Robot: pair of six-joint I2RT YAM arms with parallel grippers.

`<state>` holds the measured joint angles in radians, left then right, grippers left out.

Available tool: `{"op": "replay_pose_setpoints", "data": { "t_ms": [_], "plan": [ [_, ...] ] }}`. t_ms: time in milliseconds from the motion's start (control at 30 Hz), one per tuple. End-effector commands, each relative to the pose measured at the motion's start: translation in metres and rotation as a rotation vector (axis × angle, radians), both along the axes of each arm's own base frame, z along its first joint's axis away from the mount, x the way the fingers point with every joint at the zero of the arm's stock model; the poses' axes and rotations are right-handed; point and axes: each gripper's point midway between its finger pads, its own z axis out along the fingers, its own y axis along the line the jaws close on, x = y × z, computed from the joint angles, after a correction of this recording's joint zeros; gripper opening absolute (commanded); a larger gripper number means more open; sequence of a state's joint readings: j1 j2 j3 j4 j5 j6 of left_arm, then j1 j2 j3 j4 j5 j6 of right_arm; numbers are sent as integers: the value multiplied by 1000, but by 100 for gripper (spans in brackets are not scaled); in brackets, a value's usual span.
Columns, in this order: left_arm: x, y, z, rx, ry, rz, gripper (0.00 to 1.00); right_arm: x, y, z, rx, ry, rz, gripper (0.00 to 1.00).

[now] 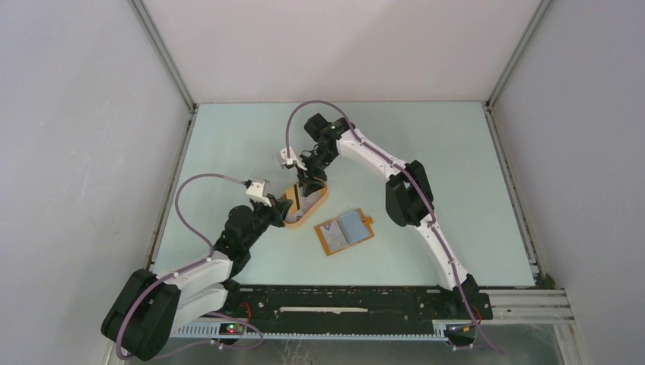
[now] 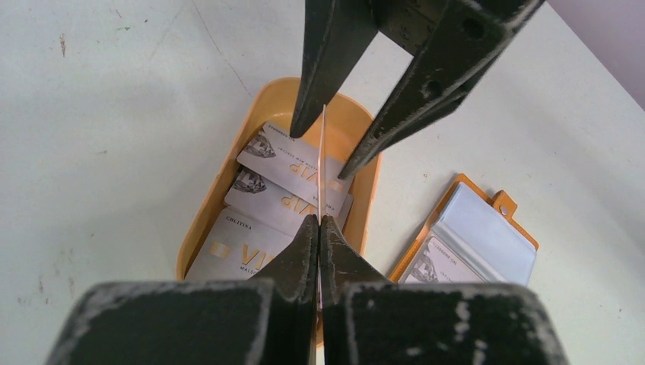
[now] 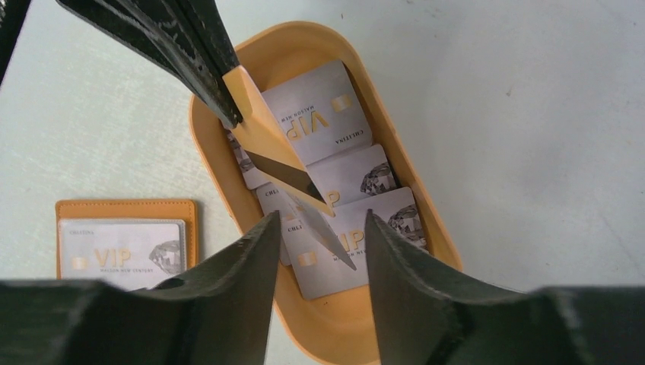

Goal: Put the credit cards into the card holder
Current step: Place the credit card in the storage box.

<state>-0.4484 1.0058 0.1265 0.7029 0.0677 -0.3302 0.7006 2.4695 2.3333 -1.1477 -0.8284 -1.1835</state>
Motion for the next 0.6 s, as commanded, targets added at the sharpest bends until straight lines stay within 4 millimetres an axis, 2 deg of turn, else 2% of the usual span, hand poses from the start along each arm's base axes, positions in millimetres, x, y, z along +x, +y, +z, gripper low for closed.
{"op": "replay_pose_setpoints", "data": {
  "t_ms": [0,133,233,300,433,567],
  "plan": [
    [0,1,7,10,-58,-9,0,3,2,2,7,-46,37,44],
    [1,2,5,12,-52,-4,1,5,1,0,2,-62,41,25],
    [1,2,0,11,-27,1,7,7,1,-1,-4,-75,40,15],
    [2,1,-4,7,-7,4,14,9,-1,-1,-11,-86,39,11],
    [3,1,-12,8,29,10,20,15,-6,-2,-28,-108,30,1],
    [4,1,-18,10,58,20,24,21,-10,-1,-38,-123,16,0]
  ]
}}
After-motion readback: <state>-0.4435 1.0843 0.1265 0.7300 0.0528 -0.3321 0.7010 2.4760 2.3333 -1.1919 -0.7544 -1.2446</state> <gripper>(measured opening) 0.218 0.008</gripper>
